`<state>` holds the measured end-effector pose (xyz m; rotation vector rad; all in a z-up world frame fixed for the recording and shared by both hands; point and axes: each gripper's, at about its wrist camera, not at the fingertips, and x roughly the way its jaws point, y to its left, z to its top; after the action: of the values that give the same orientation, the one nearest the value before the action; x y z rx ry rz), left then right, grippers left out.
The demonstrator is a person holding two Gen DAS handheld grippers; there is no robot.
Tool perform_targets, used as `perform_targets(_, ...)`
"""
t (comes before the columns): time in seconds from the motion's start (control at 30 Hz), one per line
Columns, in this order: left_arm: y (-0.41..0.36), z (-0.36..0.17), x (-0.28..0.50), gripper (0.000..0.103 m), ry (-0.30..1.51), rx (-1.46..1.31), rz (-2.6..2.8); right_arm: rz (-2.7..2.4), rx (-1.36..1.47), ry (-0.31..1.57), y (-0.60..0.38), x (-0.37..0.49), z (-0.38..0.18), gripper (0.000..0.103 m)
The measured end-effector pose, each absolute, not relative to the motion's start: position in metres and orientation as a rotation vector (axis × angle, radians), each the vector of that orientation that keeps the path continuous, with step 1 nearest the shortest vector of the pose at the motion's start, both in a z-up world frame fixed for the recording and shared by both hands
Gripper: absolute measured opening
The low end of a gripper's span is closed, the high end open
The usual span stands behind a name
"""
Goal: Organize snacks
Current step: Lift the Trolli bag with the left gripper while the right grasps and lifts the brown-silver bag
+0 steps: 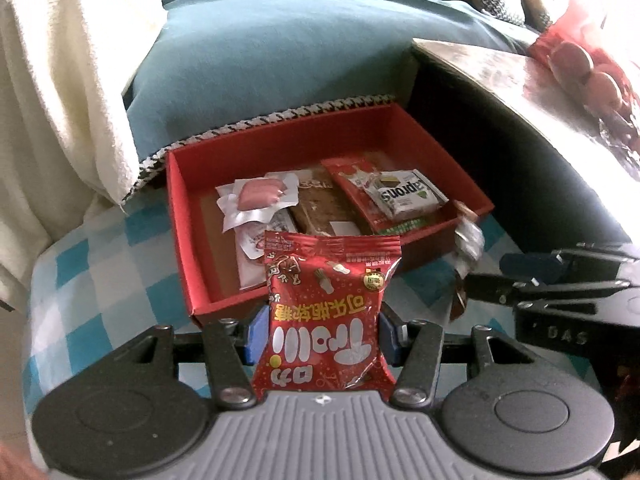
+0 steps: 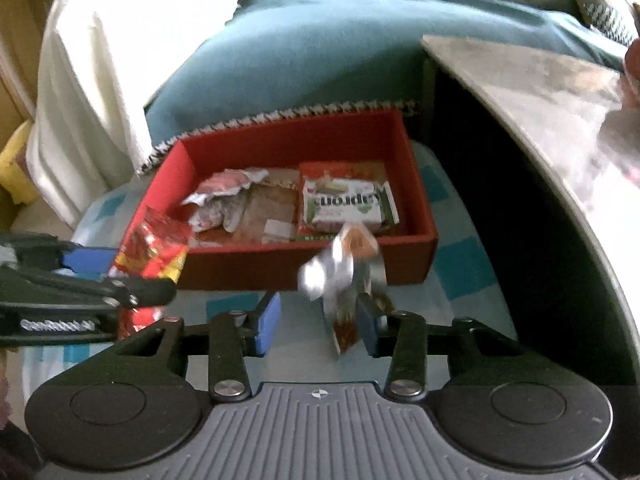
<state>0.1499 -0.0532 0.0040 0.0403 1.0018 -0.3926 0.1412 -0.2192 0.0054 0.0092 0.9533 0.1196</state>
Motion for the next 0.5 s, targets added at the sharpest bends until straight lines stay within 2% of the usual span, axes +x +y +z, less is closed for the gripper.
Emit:
perform_targets(0.03, -0.053, 0.002, 0.150, 0.048, 1.006, 0.042, -0.390, 0.119, 0.002, 0.968, -0.219, 0.143, 0.001, 0.044)
perform_targets(0.07, -0.054, 0.000, 0.150, 0.048, 1.012, 0.045, -0.390, 0.126, 0.000, 0.989, -0.219, 0.145, -0.005, 0.033)
perform_targets(0.1, -0.055, -0.002, 0.150, 0.048, 1.021, 0.048, -0.390, 0.133, 0.003, 1.012, -0.219, 0.146, -0.010, 0.029)
perform_targets(0.2, -0.056, -0.006, 0.149, 0.048, 1.037, 0.047, -0.399, 0.113, -0.017, 1.065, -0.219, 0.150, -0.026, 0.028)
perform_targets(0.3, -0.055, -0.007, 0.148, 0.048, 1.038, 0.050, -0.399, 0.103, -0.011, 1.074, -0.223, 0.154, -0.035, 0.038)
perform_targets(0.33, -0.055, -0.007, 0.149, 0.048, 1.041, 0.047, -0.400, 0.099, -0.018, 1.058, -0.223, 0.156, -0.035, 0.046)
perform_targets(0.37, -0.055, -0.007, 0.150, 0.048, 1.043, 0.041, -0.400, 0.093, -0.037, 1.052, -0.222, 0.160, -0.035, 0.062)
perform_targets(0.43, -0.055, -0.008, 0.151, 0.048, 1.047, 0.039, -0.405, 0.090, -0.079, 1.044, -0.216, 0.167, -0.038, 0.085)
perform_targets(0.5, -0.055, -0.009, 0.152, 0.048, 1.050, 0.040, -0.406, 0.092, -0.122, 1.026, -0.209, 0.171, -0.041, 0.088)
